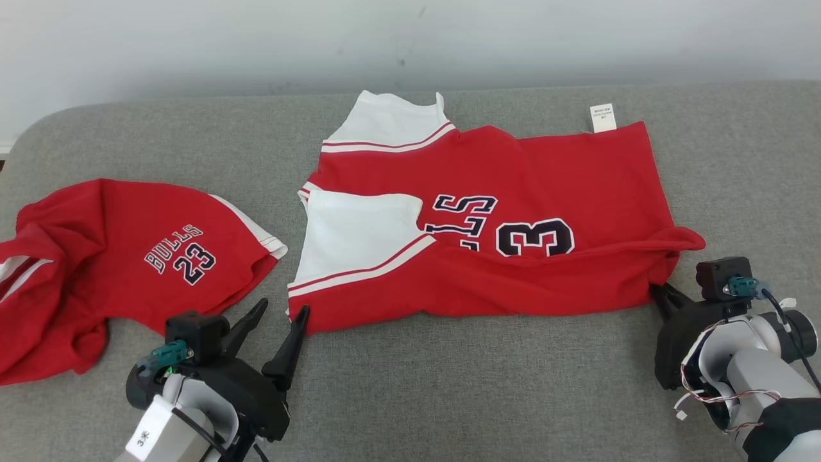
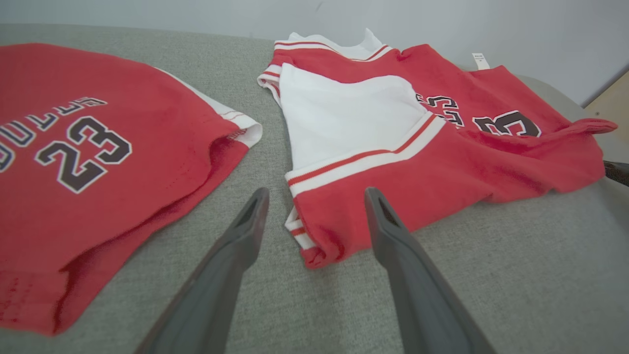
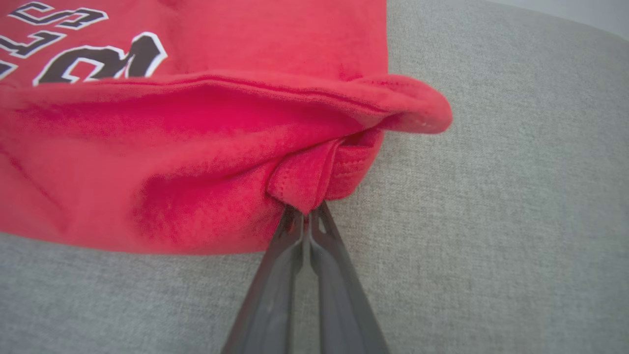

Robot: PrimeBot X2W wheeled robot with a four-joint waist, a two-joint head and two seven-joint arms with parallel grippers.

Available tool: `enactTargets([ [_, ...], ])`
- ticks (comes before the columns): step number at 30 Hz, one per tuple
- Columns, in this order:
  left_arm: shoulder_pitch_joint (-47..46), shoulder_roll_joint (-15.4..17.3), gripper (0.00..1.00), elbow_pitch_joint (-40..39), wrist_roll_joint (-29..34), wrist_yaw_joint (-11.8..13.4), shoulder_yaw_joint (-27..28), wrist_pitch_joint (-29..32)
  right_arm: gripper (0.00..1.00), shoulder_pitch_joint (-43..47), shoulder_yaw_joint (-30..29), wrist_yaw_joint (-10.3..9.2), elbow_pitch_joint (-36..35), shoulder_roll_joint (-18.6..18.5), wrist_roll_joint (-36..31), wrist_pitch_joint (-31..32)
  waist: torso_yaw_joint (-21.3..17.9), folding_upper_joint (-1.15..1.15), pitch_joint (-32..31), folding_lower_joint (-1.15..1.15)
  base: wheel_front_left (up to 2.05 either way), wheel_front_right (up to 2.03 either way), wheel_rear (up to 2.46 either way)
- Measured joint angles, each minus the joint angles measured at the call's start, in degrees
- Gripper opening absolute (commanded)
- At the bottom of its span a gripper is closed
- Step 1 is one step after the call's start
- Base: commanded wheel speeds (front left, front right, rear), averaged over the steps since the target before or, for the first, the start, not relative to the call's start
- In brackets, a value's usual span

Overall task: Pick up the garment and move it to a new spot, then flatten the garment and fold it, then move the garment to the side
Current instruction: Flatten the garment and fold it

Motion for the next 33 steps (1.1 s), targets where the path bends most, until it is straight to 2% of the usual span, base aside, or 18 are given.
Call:
enactTargets([
  [2,1.54,-1.01,1.00,1.09,1.07,-0.68,-0.51,0.00,0.00,-0.66,0.22,0.51,3.16,0.04,-0.01,-1.33,-0.58,0.00,-0.58,0.00,0.00,0.00,0.00],
  [13,1.46,-3.10,1.00,6.88,1.40,-2.32,-1.86,0.01,0.00,-1.79,1.18,1.02,5.16,0.92,-0.41,-2.10,-1.36,0.01,-1.07,0.00,0.00,0.00,0.00],
  [14,1.43,-3.34,0.85,7.47,1.12,-2.52,-1.51,0.01,0.00,-1.87,1.25,1.05,5.26,1.02,-0.52,-2.11,-1.49,0.01,-1.09,0.00,0.00,0.00,0.00],
  [15,1.30,-3.58,0.42,8.08,0.86,-2.55,-1.44,0.01,0.00,-1.87,1.25,1.14,5.34,1.02,-0.52,-2.12,-1.59,0.01,-1.12,0.00,0.00,0.00,0.00],
  [16,1.25,-3.76,0.03,8.39,0.89,-2.75,-1.57,0.01,0.00,-1.87,1.26,1.25,5.47,1.00,-0.52,-2.18,-1.67,0.01,-1.13,0.00,0.00,0.00,0.00],
  [17,1.26,-3.96,0.00,8.70,0.88,-3.03,-1.54,0.01,0.00,-1.87,1.26,1.26,5.58,1.00,-0.52,-2.20,-1.73,0.01,-1.14,0.00,0.00,0.00,0.00],
  [33,1.52,-4.43,0.00,13.08,1.16,-4.60,-2.05,0.00,0.00,-0.57,0.96,2.29,8.42,0.68,0.19,-4.20,-1.72,0.01,-3.37,0.00,0.00,0.00,0.00],
])
